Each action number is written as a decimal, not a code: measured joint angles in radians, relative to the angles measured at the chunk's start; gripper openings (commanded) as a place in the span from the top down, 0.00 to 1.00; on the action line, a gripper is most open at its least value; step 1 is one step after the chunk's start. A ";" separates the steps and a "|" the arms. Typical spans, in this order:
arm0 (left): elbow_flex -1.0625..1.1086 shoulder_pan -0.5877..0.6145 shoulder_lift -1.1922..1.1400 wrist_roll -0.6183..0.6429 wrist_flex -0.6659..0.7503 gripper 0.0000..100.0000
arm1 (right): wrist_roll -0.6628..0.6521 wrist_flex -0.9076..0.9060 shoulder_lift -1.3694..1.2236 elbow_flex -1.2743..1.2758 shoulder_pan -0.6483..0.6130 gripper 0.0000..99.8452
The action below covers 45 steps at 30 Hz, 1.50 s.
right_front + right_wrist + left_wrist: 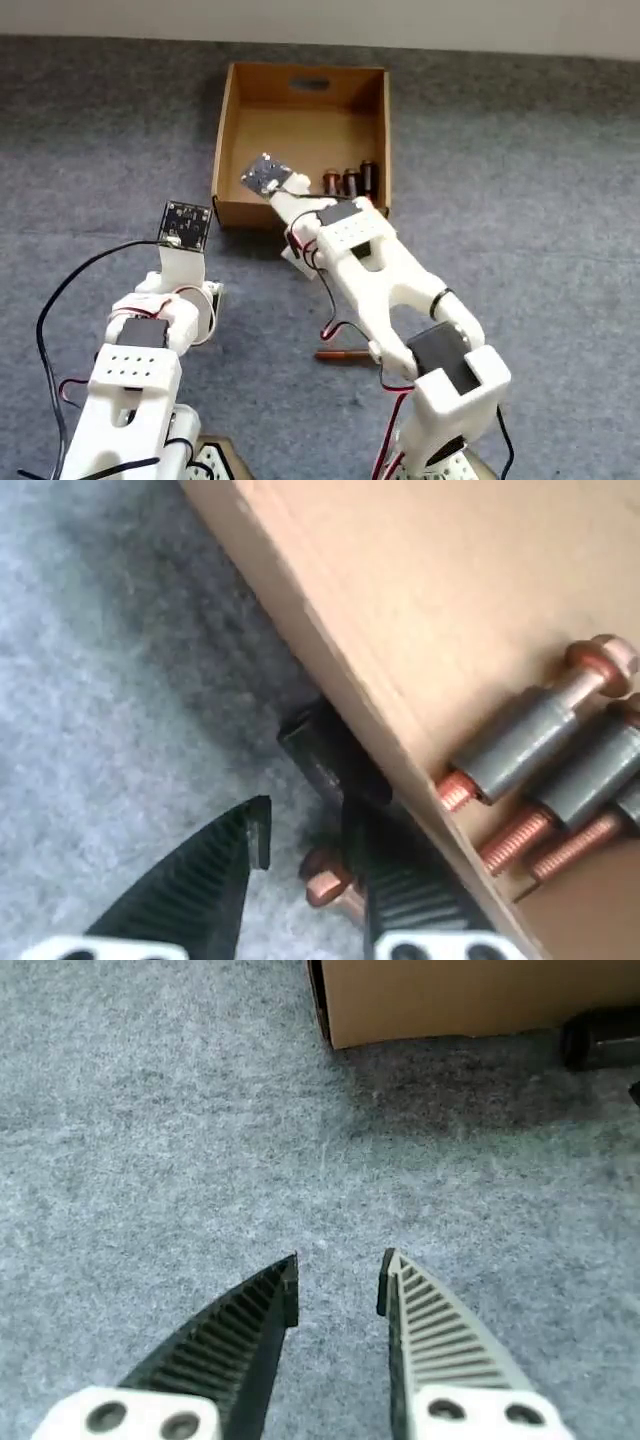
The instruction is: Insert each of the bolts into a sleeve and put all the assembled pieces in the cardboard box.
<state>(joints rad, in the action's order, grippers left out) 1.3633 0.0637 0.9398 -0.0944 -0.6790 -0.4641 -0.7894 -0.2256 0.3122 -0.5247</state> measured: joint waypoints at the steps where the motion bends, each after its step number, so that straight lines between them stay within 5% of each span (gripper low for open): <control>1: 0.000 0.000 0.000 0.000 0.000 0.85 | 0.000 0.000 -0.002 -0.005 0.002 0.87; 19: 0.000 0.000 0.000 0.000 0.000 0.85 | -0.180 -0.235 -0.032 -0.118 -0.011 0.90; 45: 0.000 0.000 0.000 0.000 0.000 0.85 | -0.187 -0.149 -0.110 -0.203 -0.015 0.90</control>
<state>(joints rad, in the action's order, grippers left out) 1.3633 0.0637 0.9398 -0.0944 -0.6790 -0.6513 -0.9383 -0.3360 0.1097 -0.5401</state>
